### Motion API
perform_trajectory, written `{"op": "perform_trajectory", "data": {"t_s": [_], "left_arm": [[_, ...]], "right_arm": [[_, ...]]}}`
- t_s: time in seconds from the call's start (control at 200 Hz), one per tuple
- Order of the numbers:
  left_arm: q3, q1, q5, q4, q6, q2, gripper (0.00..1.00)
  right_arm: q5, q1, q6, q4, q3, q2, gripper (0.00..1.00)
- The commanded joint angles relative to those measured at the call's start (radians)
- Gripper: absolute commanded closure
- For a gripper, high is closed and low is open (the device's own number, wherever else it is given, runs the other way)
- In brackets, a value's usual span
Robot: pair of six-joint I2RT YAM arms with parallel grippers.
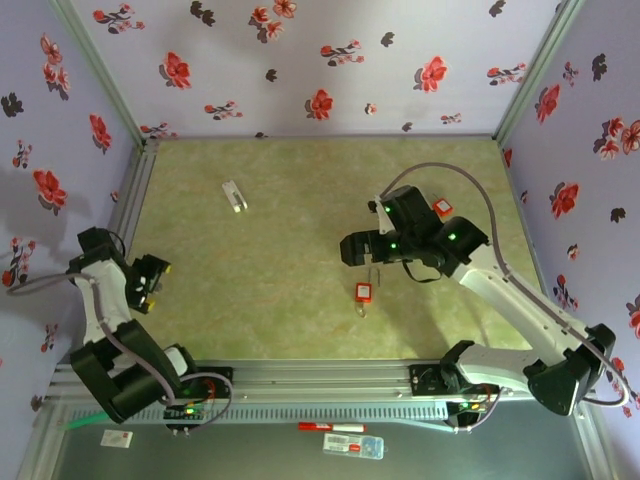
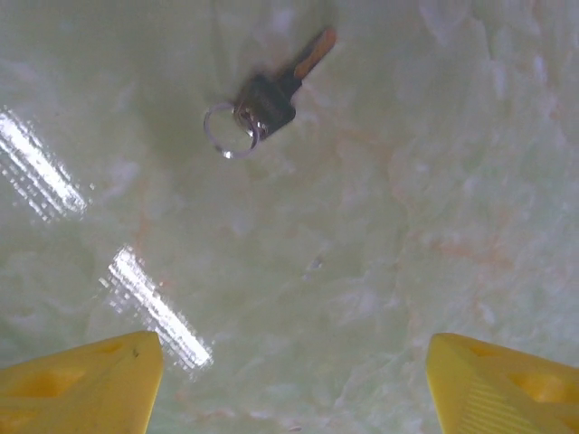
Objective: Unlock with the key
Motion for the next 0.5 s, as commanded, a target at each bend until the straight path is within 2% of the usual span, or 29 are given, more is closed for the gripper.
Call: {"op": "perform_trajectory", "data": {"t_s": [0.0,0.205,0.28,0.495], "left_arm": [[-0.017,0.051,0.060,0.071,0.030,0.040,0.27],[-0.007,0.101,0.041,0.086,0.090,0.116,0.35],[-0.007,0.101,0.040,0.088,0.104,0.139,0.40],[-0.021,0.101,0.018,0.090,0.104,0.193,0.45]], "right_arm": [[-0.026,-0.013,-0.015,0.035,-0.003,0.016,0.01],[-0.021,-0.029,-0.013,0.071,-0.024,0.034,0.01],[-0.024,-0.035,-0.005,0.087,-0.039,0.035,0.01],[-0.040,-0.051,-0.008,0.112,-0.066,0.051,0.01]]}}
